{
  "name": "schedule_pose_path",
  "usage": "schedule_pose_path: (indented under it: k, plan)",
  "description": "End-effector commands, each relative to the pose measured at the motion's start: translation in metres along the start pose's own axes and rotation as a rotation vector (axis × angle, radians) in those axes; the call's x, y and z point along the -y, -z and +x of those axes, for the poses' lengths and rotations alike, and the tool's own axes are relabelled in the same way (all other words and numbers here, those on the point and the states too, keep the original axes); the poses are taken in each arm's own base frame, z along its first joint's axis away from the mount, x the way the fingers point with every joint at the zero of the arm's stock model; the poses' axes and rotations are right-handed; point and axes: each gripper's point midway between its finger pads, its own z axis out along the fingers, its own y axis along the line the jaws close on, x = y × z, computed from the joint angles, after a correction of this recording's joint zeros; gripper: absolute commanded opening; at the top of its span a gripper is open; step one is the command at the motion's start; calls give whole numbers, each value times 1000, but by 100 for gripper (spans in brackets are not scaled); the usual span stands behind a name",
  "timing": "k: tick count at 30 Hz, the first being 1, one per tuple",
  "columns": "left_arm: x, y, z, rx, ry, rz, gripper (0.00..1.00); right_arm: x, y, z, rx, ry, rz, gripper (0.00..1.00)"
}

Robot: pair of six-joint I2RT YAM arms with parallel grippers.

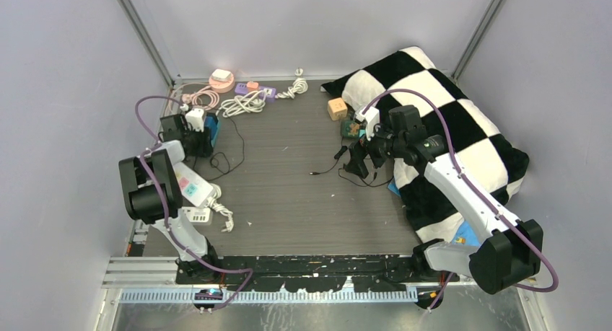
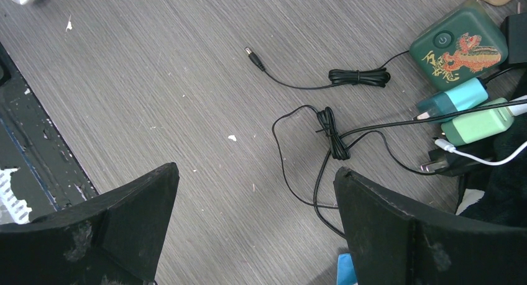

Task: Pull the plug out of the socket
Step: Move the socket to the corner of the board.

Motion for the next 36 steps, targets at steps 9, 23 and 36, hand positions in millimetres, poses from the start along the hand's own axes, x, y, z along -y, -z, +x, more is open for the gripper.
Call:
schedule_pose_path:
  k: [9, 23, 36]
  plan:
    - [13, 95, -128, 402, 25, -37, 0, 1, 7, -20, 48, 40, 17, 100]
    - [49, 180, -163, 569, 72, 7, 0, 2, 7, -20, 53, 38, 24, 100]
    - [85, 249, -203, 719, 75, 122, 0, 5, 6, -20, 52, 36, 40, 100]
